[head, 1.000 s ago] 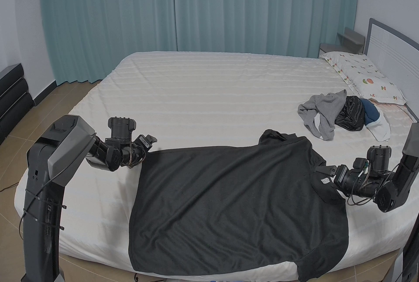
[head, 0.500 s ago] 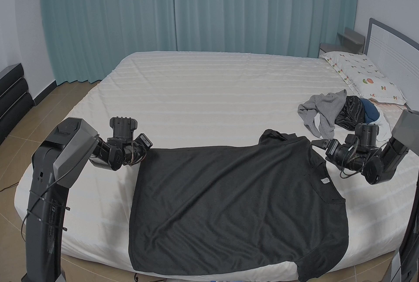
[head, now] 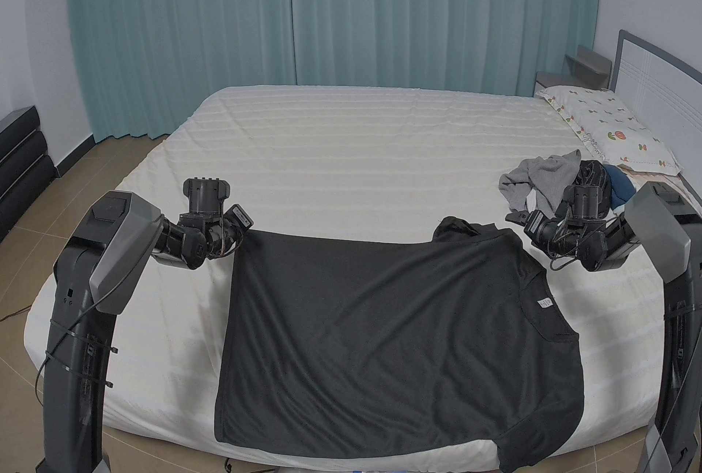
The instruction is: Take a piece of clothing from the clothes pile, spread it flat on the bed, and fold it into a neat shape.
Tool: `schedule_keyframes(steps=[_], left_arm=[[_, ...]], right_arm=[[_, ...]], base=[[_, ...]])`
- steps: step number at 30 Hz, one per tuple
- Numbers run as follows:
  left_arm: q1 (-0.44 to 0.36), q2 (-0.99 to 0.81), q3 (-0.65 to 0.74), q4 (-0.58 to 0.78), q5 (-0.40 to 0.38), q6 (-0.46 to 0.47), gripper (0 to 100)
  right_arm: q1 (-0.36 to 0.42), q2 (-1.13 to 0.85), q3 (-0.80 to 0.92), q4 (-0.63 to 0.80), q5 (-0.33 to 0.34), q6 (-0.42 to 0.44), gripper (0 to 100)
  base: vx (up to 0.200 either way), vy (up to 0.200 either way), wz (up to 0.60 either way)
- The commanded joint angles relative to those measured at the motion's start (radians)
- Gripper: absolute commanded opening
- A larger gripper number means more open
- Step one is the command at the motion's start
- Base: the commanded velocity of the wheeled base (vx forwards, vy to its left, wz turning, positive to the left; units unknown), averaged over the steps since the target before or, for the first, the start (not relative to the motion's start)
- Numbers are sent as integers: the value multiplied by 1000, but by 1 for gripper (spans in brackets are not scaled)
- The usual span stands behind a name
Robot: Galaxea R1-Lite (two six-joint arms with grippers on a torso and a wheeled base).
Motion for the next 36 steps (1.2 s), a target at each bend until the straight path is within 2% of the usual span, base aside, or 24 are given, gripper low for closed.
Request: schedule_keyframes(steps=[1,9,10,20,27,30,36], left_arm=[[13,4,-103,70,36,11,0],[10,6,-114,93,38,11,0],[10,6,-114,93,39,11,0],[5,18,-116,109,41,54,0],[8,56,-203,112,96,60,0],[8,82,-235,113,104,60,0],[6,112,-263,109,104,60,0]], right_arm=[[15,148,-163,47,-8,1,100],[41,214,-301,111,-8,-1,100],[44,222,-318,123,-8,1,0],[41,236,-382,119,-8,8,0],[6,208,-404,33,-11,36,0],[3,199,-404,-10,-11,65,0],[4,216,-410,-56,-25,65,0]], base=[[0,0,0],[0,0,0],[0,0,0],[0,0,0],[0,0,0],[0,0,0],[0,0,0]])
